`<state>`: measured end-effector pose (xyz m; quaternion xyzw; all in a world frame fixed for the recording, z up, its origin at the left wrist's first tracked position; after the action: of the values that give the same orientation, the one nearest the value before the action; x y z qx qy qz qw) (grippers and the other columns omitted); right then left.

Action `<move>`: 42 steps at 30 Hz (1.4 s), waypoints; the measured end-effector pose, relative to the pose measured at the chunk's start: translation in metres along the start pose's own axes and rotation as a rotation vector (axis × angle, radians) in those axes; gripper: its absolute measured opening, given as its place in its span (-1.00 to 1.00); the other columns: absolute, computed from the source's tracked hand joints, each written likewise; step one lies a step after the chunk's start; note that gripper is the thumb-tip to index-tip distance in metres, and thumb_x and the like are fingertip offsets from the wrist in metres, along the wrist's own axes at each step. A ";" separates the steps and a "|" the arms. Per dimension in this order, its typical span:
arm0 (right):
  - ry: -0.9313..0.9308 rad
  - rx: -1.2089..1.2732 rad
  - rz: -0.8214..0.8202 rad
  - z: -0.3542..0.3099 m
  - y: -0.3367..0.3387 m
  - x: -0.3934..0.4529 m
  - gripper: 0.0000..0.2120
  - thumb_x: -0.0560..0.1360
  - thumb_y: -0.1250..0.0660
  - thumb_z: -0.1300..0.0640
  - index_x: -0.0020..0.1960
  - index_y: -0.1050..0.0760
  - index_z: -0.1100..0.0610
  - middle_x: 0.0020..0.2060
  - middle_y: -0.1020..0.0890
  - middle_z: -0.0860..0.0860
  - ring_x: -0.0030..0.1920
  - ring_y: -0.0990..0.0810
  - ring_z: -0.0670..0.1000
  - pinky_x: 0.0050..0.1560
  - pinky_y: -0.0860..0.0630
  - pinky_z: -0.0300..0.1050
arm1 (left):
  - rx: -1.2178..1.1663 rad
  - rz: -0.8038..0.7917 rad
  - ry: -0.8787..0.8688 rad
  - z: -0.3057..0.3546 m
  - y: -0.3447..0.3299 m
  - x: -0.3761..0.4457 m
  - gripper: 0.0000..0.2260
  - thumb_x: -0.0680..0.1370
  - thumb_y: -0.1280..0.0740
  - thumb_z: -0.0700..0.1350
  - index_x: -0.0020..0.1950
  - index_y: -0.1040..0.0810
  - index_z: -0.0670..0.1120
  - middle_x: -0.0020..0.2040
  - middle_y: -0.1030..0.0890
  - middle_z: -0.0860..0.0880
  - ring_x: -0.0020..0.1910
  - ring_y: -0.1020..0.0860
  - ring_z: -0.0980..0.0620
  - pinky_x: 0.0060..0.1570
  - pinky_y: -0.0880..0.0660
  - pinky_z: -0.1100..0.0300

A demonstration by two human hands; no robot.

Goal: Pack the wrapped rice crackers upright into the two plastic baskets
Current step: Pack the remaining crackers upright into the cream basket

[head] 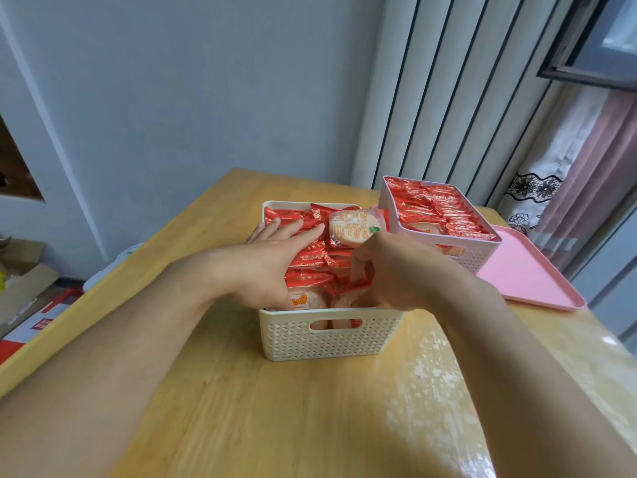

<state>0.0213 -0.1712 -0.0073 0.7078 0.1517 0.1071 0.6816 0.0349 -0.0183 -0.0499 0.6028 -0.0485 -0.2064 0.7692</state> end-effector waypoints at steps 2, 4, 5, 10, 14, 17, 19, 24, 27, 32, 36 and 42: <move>0.003 0.038 -0.053 0.001 0.001 -0.002 -0.81 0.41 -0.53 -0.13 -0.05 -0.67 -0.07 -0.13 -0.65 -0.08 -0.26 -0.52 -0.10 -0.35 -0.46 -0.21 | -0.004 0.004 0.035 -0.001 -0.002 0.001 0.05 0.49 -0.49 0.01 0.59 0.33 0.24 0.64 0.31 0.09 0.60 0.34 -0.01 0.58 0.28 0.02; -0.013 0.222 0.006 0.007 0.008 0.000 -0.62 0.33 -0.46 -0.34 -0.06 -0.72 -0.08 -0.15 -0.71 -0.09 -0.22 -0.65 -0.06 -0.27 -0.63 -0.15 | 0.009 0.003 0.046 0.000 -0.004 0.003 0.01 0.51 -0.45 0.05 0.59 0.33 0.23 0.64 0.30 0.08 0.60 0.35 -0.05 0.58 0.29 0.00; -0.045 0.319 0.134 0.013 0.018 0.002 -0.54 0.30 -0.39 -0.42 -0.08 -0.72 -0.07 -0.18 -0.71 -0.11 -0.23 -0.67 -0.07 -0.25 -0.66 -0.10 | 0.020 0.001 0.047 0.000 -0.005 0.004 -0.01 0.51 -0.43 0.05 0.59 0.32 0.23 0.64 0.30 0.08 0.60 0.35 -0.07 0.57 0.30 -0.01; -0.255 0.246 0.450 0.052 0.018 0.017 -0.53 0.56 -0.28 -0.25 0.27 -0.55 0.07 0.06 -0.69 0.03 -0.05 -0.66 0.04 -0.02 -0.65 0.10 | -0.003 -0.027 0.055 0.000 -0.008 0.002 0.00 0.52 -0.43 -0.02 0.59 0.34 0.23 0.64 0.31 0.09 0.59 0.37 -0.06 0.57 0.32 -0.03; -0.314 0.260 0.325 0.053 -0.004 0.025 -0.52 0.58 -0.23 -0.25 0.38 -0.42 0.00 0.07 -0.67 0.07 -0.04 -0.67 0.13 -0.06 -0.64 0.16 | -0.021 -0.048 0.041 0.002 -0.006 0.000 0.00 0.54 -0.39 -0.17 0.58 0.35 0.26 0.62 0.33 0.15 0.58 0.40 -0.05 0.57 0.31 -0.06; -0.298 0.389 0.405 0.052 0.000 0.027 -0.41 0.48 -0.43 -0.20 0.44 -0.30 -0.18 0.14 -0.66 -0.04 0.02 -0.67 0.08 -0.08 -0.65 0.18 | -0.027 -0.040 0.036 0.004 -0.005 0.001 0.00 0.55 -0.39 -0.19 0.56 0.38 0.27 0.61 0.35 0.15 0.57 0.41 -0.06 0.57 0.31 -0.07; -0.255 0.545 0.488 0.053 0.008 0.024 -0.25 0.41 -0.57 -0.04 0.47 -0.26 -0.19 0.08 -0.67 -0.10 0.03 -0.66 0.02 -0.07 -0.65 0.15 | -0.027 -0.029 0.027 0.003 -0.007 0.003 0.01 0.55 -0.40 -0.14 0.56 0.40 0.25 0.62 0.35 0.11 0.57 0.41 -0.05 0.57 0.31 -0.05; 0.026 0.703 0.662 0.041 0.039 0.008 -0.66 0.35 -0.59 0.30 -0.18 -0.57 -0.11 -0.17 -0.67 -0.18 -0.14 -0.64 -0.20 -0.12 -0.63 -0.09 | -0.373 0.015 -0.028 -0.004 0.008 0.000 0.15 0.24 -0.53 0.41 0.62 0.12 0.26 0.65 -0.08 0.14 0.64 0.03 0.03 0.60 -0.05 0.00; 0.230 0.692 0.768 0.029 0.049 0.000 -0.56 0.37 -0.50 0.46 -0.25 -0.55 -0.10 -0.02 -0.65 -0.14 0.00 -0.64 -0.11 -0.08 -0.62 -0.04 | -0.864 0.052 -0.171 0.011 0.033 -0.017 -0.38 0.43 -0.40 0.30 0.44 -0.46 0.10 0.30 -0.62 0.16 0.29 -0.57 0.19 0.25 -0.50 0.29; 0.315 0.681 0.770 0.022 0.051 -0.002 -0.53 0.38 -0.45 0.54 -0.25 -0.59 -0.07 0.07 -0.64 -0.15 0.06 -0.64 -0.08 -0.08 -0.63 -0.08 | -1.147 0.257 -0.132 0.007 0.047 -0.017 -0.61 0.56 -0.34 0.06 0.22 -0.63 -0.21 0.10 -0.72 -0.18 0.12 -0.68 -0.17 0.29 -0.54 -0.11; 0.241 0.744 0.570 0.023 0.046 0.001 -0.58 0.58 -0.22 0.48 -0.16 -0.67 0.05 0.07 -0.68 -0.10 0.06 -0.67 -0.10 -0.04 -0.66 -0.17 | -1.071 0.411 -0.084 -0.001 0.049 -0.014 -0.79 0.56 -0.42 -0.09 0.07 -0.66 -0.21 -0.03 -0.74 -0.16 -0.04 -0.72 -0.14 0.14 -0.61 -0.11; 0.014 1.159 0.165 0.021 0.021 0.001 -0.49 0.46 -0.40 -0.13 0.33 -0.39 0.01 0.04 -0.70 0.03 -0.06 -0.75 0.01 0.02 -0.68 0.06 | -1.024 0.617 -0.071 -0.002 0.058 -0.023 -0.89 0.53 -0.47 -0.08 -0.05 -0.72 -0.11 -0.15 -0.75 -0.08 -0.14 -0.73 -0.07 -0.05 -0.65 0.04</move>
<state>0.0313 -0.1908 0.0121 0.9738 0.1344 0.0644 0.1717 0.0297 0.0029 0.0089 0.1064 -0.1413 0.0095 0.9842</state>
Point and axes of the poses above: each hand's wrist, its own x-axis towards the middle knuckle, its own y-axis out of the back of the hand, z = x × y, the point moved 7 cm from there along x, towards the middle knuckle
